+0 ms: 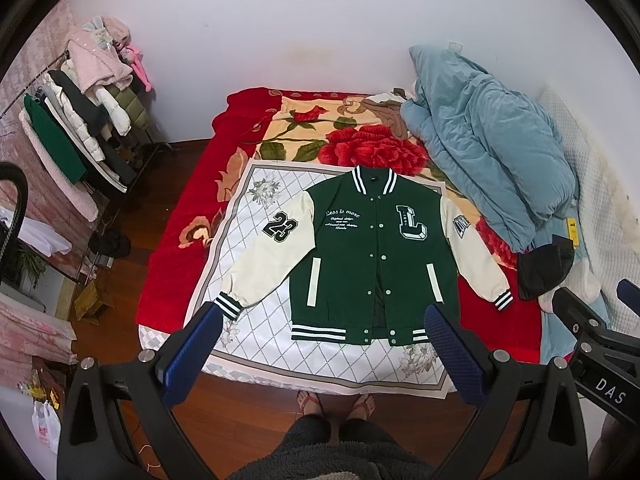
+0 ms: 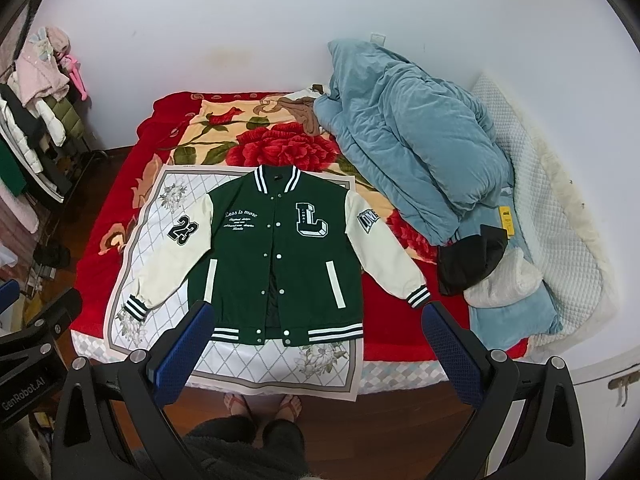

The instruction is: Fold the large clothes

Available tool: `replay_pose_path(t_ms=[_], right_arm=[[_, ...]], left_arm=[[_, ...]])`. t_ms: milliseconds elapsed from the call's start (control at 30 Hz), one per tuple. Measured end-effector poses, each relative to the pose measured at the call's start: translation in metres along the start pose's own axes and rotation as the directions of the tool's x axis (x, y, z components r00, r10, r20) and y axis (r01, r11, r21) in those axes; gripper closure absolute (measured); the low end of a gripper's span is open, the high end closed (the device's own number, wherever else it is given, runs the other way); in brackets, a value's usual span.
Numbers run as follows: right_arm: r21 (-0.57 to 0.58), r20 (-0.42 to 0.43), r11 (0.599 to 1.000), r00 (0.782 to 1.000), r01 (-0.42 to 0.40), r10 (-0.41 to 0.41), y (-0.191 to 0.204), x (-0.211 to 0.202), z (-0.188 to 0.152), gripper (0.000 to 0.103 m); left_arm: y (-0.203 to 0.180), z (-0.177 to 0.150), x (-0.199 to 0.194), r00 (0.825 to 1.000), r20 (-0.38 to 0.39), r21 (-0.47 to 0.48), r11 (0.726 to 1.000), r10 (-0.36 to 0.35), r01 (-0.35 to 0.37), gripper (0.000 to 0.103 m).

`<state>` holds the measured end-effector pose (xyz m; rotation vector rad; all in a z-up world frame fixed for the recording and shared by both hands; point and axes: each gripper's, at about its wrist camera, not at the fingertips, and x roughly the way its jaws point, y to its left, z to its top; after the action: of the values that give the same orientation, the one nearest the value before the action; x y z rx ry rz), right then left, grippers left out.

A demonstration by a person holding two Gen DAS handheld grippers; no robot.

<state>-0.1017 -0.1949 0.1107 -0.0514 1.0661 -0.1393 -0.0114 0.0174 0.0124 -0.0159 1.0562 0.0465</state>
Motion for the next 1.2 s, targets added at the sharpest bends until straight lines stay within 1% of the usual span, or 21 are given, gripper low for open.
replay_pose_path(t_ms=[567,767,833,933,1033,1067,1100,1133,1200], right_arm=[[-0.005,-0.004,1.000,1.000,0.000,0.000,0.000,-0.003,0.003,0.000],[0.012,-0.014,1.000,1.000,-0.003,0.003,0.001,0.000,0.005,0.000],[0.041,-0.023,0.999,1.000,-0.014,0.015,-0.001,0.008,0.006,0.000],[0.097,-0.044,0.995,0.999,-0.009,0.014,-0.004,0.041,0.008,0.000],[0.155,-0.077,0.988,0.997,0.017,-0.005,-0.014,0.099,0.009,0.000],[0.166,-0.094,0.986,0.995,0.031,-0.015,-0.017,0.121,0.009,0.000],[0.180,-0.121,0.982,0.992,0.053,-0.031,-0.024,0.151,0.007,0.000],[0.187,-0.140,0.980,0.989,0.066,-0.040,-0.027,0.175,0.006,0.000],[0.185,-0.189,0.979,0.981,0.089,-0.054,-0.044,0.242,-0.002,0.000]], left_arm=[[-0.005,0.001,0.001,1.000,0.008,0.004,1.000,0.006,-0.006,0.000],[-0.004,0.016,0.016,1.000,0.004,0.014,1.000,-0.002,0.002,0.000],[-0.004,0.023,0.028,0.999,0.031,0.023,1.000,0.016,-0.016,0.000],[-0.004,0.035,0.058,0.996,0.071,0.041,0.998,0.045,-0.048,0.000],[-0.006,0.041,0.106,0.990,0.104,0.064,0.993,0.090,-0.097,0.000],[-0.007,0.042,0.124,0.987,0.114,0.067,0.990,0.113,-0.121,0.000],[-0.012,0.044,0.154,0.983,0.111,0.075,0.985,0.146,-0.155,0.000],[-0.014,0.044,0.171,0.982,0.103,0.082,0.982,0.161,-0.170,0.000],[-0.023,0.042,0.230,0.974,0.063,0.094,0.971,0.216,-0.221,0.000]])
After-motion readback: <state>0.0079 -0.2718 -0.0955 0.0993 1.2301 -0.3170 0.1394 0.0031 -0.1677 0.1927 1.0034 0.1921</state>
